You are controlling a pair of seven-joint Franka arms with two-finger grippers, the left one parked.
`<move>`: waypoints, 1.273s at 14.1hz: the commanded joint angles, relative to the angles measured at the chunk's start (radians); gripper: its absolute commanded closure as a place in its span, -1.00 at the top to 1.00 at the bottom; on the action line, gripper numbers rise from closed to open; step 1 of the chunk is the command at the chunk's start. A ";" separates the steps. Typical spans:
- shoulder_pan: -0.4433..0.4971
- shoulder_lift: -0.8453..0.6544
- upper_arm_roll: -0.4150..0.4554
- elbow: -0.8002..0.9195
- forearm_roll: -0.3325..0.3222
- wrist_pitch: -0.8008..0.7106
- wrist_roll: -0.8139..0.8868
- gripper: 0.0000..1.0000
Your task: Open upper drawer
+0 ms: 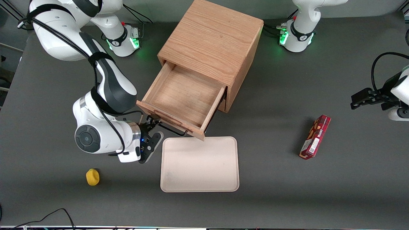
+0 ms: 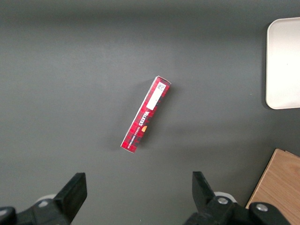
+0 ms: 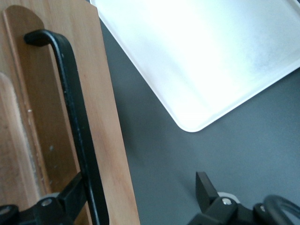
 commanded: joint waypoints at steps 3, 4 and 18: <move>0.014 -0.089 0.013 0.055 -0.015 -0.099 -0.016 1.00; 0.014 -0.159 0.010 0.053 -0.012 -0.099 -0.011 1.00; -0.038 -0.642 -0.286 -0.063 -0.031 -0.471 0.857 1.00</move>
